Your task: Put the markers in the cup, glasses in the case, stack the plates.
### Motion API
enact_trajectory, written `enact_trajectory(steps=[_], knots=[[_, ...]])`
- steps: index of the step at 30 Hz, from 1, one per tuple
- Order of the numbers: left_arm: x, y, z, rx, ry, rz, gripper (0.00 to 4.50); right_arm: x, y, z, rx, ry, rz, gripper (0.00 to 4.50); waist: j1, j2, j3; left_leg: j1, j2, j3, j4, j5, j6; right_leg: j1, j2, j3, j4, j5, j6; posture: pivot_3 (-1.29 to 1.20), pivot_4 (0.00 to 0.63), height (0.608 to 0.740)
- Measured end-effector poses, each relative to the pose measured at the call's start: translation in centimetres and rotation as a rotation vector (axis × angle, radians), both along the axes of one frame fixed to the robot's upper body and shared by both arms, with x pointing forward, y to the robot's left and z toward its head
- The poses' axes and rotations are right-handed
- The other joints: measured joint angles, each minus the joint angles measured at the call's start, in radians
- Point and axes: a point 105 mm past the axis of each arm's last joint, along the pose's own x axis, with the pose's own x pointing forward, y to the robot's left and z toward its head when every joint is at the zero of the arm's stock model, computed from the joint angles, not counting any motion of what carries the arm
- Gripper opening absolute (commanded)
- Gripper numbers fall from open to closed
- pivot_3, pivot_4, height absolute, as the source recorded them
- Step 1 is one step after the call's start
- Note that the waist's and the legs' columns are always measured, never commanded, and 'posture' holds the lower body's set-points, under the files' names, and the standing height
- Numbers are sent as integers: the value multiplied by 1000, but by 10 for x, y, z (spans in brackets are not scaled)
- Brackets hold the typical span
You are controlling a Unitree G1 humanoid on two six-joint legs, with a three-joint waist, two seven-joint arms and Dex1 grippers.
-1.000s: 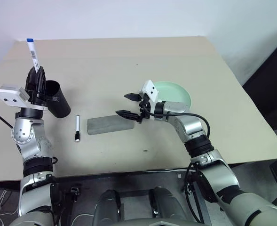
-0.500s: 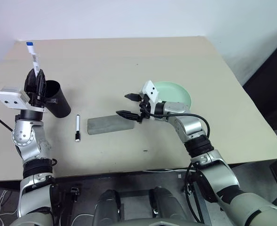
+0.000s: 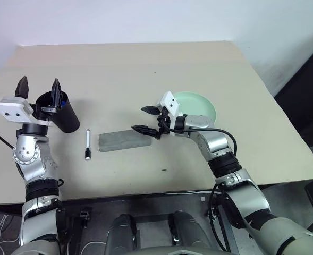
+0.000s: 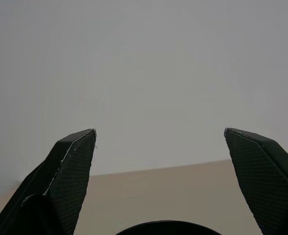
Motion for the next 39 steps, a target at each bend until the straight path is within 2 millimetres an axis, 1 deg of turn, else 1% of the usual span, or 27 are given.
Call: enact_trajectory(steps=[4,9,14,18,21,23,26,30,34,37,39], knots=[[-7,-2,7,19,19,-5,4441,0,0,1,5,2,1,4500,0,0,0,0,0,0,0,0,0,0,0,0,0,0,0,0,150,726],[-27,-8,19,57,22,11,4441,-1,-1,4,27,7,17,4500,0,0,0,0,0,0,0,0,0,0,0,0,0,0,0,0,150,726],[-50,-9,30,88,47,31,4441,1,-2,4,35,6,20,4500,-1,0,0,0,1,0,0,0,0,0,0,0,0,0,0,0,150,726],[-69,-10,26,105,122,35,4441,3,-3,4,39,5,21,4500,-2,0,0,0,1,0,0,0,0,0,0,0,0,0,0,0,150,726],[-83,-8,21,102,174,78,4441,3,-3,3,40,11,28,4500,-2,0,0,0,1,0,0,0,0,0,0,0,0,0,-1,0,150,726],[-95,-10,15,86,203,108,4441,4,-2,2,39,15,36,4500,-2,0,0,0,1,0,0,0,0,0,-1,0,-1,-1,-2,0,150,726],[-102,-16,5,36,232,132,4441,5,-2,2,39,13,45,4500,0,0,0,0,1,0,0,0,0,0,-1,0,-1,-2,-4,0,150,726],[-105,-32,-13,-21,285,140,4441,4,-4,5,52,9,71,4500,-1,0,0,1,0,0,0,0,0,1,-1,1,-1,-2,-4,0,150,726],[-106,-46,-44,-83,394,143,4441,2,-11,10,78,4,99,4500,-2,0,0,1,1,0,0,0,0,0,0,1,-1,-2,-5,0,150,726],[-104,-58,-62,-106,477,129,4441,-2,-20,19,94,-3,141,4500,-1,0,0,1,0,0,0,0,0,0,0,1,-1,-2,-5,0,150,726],[-102,-62,-69,-116,515,128,4441,-9,-22,30,113,-19,185,4500,-1,0,0,1,0,-1,0,0,0,0,0,1,-1,-2,-5,0,150,726]])
